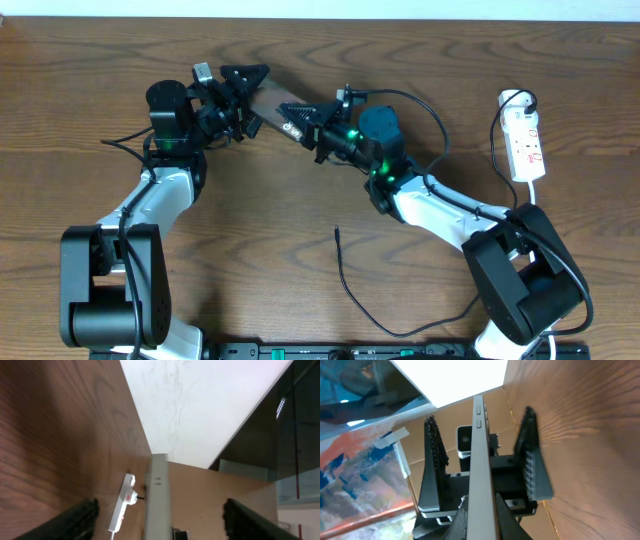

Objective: Plug charger to phone and switch on socket
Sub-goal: 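Rotate the phone between both grippers, bottom edge toward the right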

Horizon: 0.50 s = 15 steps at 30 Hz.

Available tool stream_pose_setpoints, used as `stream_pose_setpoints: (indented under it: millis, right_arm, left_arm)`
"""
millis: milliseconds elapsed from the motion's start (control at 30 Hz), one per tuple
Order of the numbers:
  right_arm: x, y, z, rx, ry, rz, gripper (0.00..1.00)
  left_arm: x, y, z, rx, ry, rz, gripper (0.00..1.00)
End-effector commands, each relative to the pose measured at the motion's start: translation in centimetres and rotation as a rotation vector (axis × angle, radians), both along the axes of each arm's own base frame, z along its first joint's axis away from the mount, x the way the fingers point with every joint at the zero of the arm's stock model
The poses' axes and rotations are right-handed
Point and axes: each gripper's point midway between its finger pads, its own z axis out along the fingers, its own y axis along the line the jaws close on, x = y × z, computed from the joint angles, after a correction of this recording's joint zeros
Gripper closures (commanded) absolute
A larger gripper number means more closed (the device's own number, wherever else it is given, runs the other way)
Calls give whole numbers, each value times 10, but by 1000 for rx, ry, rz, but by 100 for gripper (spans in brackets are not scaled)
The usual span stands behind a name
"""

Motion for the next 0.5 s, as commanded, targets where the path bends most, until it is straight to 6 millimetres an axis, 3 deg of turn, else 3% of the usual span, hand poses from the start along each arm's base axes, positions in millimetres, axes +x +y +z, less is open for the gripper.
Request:
stream_pose_setpoints:
  millis: [0,167,467]
  right_arm:
    - [-7,9,12,20,-19,25,99]
    - [-7,10,12,19,-22,27,99]
    - [-14,18,12,18,-22,40,99]
  left_arm:
    - [-2,-1,-1,-4,-1,-18,29]
    - [-2,-1,-1,-4,-1,-18,41]
    - [-2,-1,1,-11,-5,-16,53]
